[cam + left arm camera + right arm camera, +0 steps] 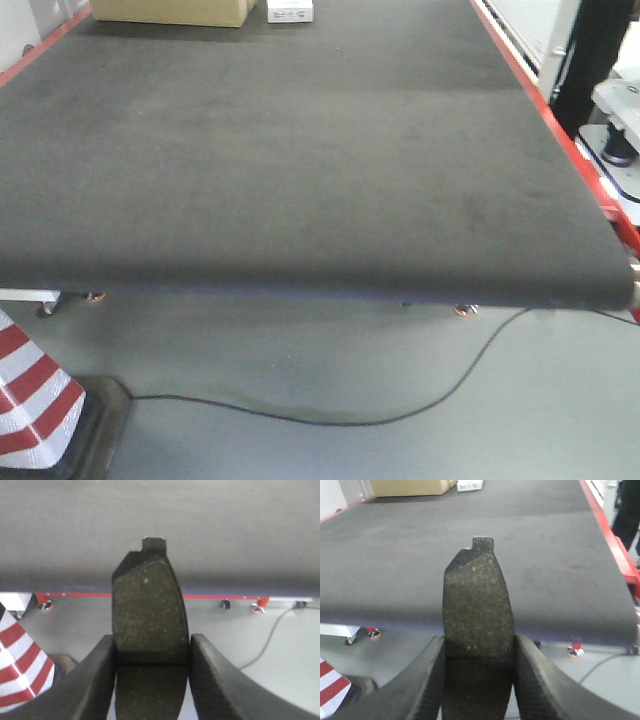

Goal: Move and align brake pads A on conveyor
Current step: 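Drive up to the dark grey conveyor belt, pads held above it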

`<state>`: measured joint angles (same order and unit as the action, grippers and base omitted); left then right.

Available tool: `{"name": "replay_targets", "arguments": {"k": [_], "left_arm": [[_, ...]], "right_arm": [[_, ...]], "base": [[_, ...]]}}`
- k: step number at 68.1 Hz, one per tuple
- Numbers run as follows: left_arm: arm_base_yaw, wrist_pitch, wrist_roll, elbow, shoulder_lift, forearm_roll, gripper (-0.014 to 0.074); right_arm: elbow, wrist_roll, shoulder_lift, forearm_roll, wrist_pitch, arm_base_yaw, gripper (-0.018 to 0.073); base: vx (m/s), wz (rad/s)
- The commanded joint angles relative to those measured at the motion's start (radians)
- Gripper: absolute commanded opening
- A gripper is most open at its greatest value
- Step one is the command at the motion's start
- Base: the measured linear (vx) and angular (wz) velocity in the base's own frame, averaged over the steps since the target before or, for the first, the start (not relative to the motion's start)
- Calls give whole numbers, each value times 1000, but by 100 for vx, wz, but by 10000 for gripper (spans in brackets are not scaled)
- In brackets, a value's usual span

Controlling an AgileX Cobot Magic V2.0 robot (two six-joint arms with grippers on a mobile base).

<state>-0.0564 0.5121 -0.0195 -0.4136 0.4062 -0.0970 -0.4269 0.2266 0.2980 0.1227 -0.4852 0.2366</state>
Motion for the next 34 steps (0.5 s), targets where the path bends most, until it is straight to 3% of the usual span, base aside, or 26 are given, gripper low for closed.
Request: {"name": "replay_targets", "arguments": {"k": [1,34], "left_arm": [[-3,-97,11,-28,5,-10,-6],[-3,-97,11,-28,5,-10,-6]], "right_arm": [[-32,-8,5,11,97,-4,-7],[-32,-8,5,11,97,-4,-7]], "base": [[30,11],[35,3]]}}
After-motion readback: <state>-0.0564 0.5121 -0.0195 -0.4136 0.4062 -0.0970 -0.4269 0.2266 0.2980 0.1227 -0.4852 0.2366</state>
